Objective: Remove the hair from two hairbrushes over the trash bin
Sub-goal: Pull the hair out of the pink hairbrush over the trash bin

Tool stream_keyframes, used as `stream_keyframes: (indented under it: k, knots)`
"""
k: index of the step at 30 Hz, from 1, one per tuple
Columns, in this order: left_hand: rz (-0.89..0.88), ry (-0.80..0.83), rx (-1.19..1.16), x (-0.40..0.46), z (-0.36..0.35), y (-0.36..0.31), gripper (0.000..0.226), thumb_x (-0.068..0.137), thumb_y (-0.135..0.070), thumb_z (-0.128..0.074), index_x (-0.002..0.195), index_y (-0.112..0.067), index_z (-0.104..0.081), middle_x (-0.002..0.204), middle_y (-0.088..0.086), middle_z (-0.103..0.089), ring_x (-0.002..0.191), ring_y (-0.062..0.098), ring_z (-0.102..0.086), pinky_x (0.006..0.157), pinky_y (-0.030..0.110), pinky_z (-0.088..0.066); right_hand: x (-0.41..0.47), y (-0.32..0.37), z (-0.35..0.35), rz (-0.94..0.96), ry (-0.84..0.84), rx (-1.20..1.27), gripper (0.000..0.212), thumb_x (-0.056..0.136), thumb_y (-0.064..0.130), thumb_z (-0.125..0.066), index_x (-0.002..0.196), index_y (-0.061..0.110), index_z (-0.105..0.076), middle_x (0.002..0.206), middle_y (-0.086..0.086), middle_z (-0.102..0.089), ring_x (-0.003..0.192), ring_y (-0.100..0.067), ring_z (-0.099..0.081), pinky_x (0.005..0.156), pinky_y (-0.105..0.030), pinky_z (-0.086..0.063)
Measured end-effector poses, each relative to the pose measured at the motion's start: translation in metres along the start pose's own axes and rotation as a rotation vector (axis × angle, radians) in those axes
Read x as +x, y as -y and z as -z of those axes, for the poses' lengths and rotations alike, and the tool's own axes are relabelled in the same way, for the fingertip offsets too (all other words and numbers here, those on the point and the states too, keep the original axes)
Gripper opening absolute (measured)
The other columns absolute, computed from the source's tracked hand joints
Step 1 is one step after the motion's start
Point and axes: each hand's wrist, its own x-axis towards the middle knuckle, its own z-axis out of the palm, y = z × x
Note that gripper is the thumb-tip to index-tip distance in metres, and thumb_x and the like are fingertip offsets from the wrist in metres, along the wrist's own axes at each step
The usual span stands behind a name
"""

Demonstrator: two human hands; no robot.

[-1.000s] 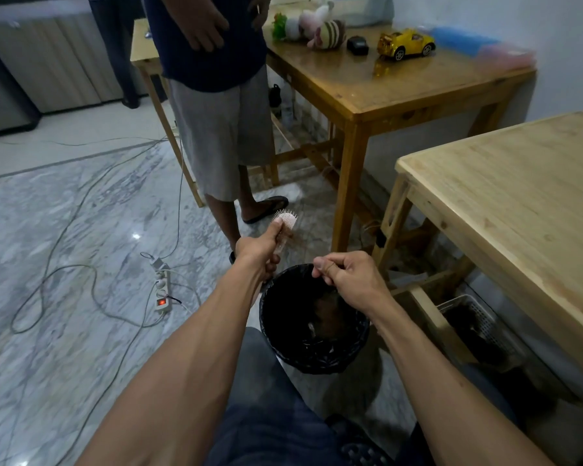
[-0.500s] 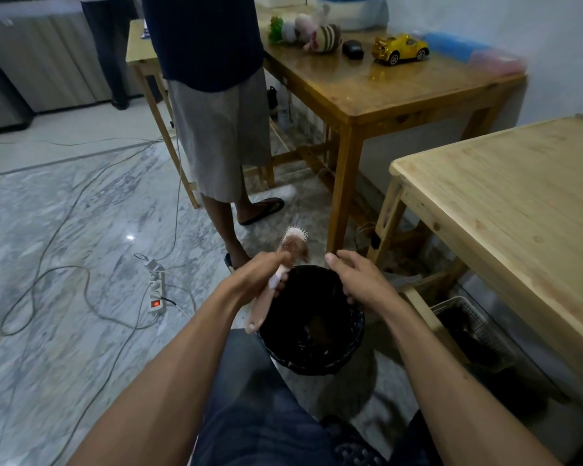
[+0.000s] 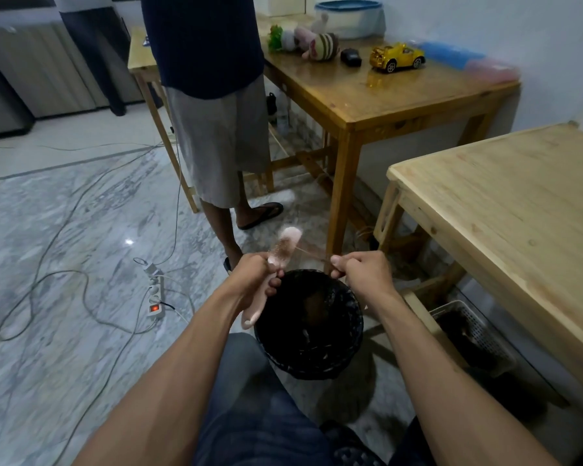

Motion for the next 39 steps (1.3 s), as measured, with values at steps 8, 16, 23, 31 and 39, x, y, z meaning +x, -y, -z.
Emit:
stream_keyframes:
  k: [8,16,23,31,39]
  knots:
    - [-0.151,-0.060,0.078,-0.003,0.008,-0.010,0.014,0.097,0.005,-0.043,0.094,-0.005,-0.053,0.071,0.011,-0.051,0.050,0.018,-0.042,0.046,0.027,-0.030,0.001,0.005,0.017,-0.081,0.119,-0.184,0.031,0.098,0.028,-0.063,0.125,0.016,-0.071,0.080,0.000,-0.072,0.069,-0.015,-0.066,0.058,-0.029,-0.049]
    - [-0.336,0.151,0.534,-0.036,-0.027,-0.036,0.025,0.100,-0.004,-0.051,0.122,-0.012,-0.059,0.082,0.009,-0.065,0.066,0.024,-0.060,0.055,0.033,-0.053,0.009,0.011,-0.004,0.062,0.394,0.128,0.031,0.097,0.038,-0.067,0.119,0.017,-0.074,0.102,-0.004,-0.076,0.063,-0.011,-0.061,0.052,-0.024,-0.048]
    - [-0.250,-0.107,0.397,-0.017,-0.003,-0.027,0.021,0.092,0.001,-0.049,0.104,-0.009,-0.061,0.075,0.013,-0.056,0.053,0.020,-0.049,0.049,0.030,-0.039,0.007,-0.002,0.003,0.085,0.305,0.114,0.022,0.096,0.027,-0.072,0.083,0.012,-0.081,0.061,0.007,-0.067,0.055,-0.005,-0.053,0.052,-0.018,-0.042]
    - [-0.187,-0.057,0.113,-0.014,0.009,-0.018,0.019,0.097,0.007,-0.040,0.091,-0.005,-0.052,0.066,0.009,-0.047,0.041,0.015,-0.033,0.039,0.020,-0.027,-0.001,-0.008,0.013,0.085,0.362,-0.061,0.022,0.100,0.042,-0.062,0.102,0.026,-0.077,0.071,0.005,-0.068,0.057,-0.008,-0.054,0.050,-0.019,-0.041]
    - [-0.260,0.060,0.331,-0.026,-0.015,-0.033,0.026,0.095,0.006,-0.045,0.116,-0.004,-0.058,0.072,0.007,-0.053,0.045,0.013,-0.040,0.045,0.025,-0.029,-0.001,0.015,-0.008,0.131,0.360,0.086,0.056,0.095,0.051,-0.067,0.140,0.019,-0.060,0.084,0.010,-0.066,0.049,-0.005,-0.047,0.045,-0.019,-0.040]
